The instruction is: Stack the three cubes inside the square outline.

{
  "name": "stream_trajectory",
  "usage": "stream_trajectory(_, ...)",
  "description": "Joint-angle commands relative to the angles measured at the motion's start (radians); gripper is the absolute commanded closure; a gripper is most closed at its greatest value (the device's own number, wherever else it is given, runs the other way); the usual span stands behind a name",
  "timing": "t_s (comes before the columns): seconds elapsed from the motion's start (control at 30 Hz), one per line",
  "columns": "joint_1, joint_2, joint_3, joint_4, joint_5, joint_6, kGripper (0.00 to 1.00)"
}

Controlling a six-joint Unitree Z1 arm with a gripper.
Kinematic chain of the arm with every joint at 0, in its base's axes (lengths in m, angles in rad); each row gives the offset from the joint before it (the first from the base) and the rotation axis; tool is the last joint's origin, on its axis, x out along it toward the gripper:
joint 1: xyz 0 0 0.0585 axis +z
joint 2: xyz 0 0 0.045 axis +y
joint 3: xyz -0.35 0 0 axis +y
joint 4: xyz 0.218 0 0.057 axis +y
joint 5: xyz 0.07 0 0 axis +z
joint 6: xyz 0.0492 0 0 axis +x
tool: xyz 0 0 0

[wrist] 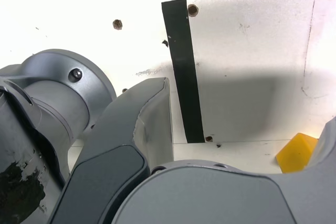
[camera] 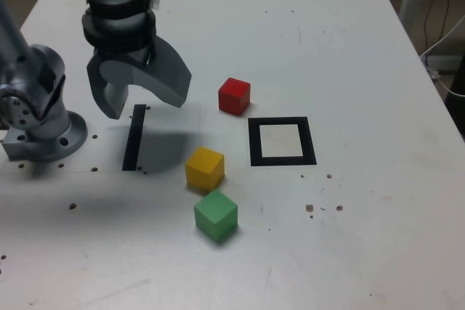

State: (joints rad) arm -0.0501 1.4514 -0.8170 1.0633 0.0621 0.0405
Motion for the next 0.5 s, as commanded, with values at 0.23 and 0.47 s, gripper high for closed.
stream_trajectory(0.23,0.001,-0.025,-0.011,0.004,0.021,0.025,0.00)
stream_trajectory(0.47,0.000,-0.045,-0.011,0.009,0.033,0.028,0.00)
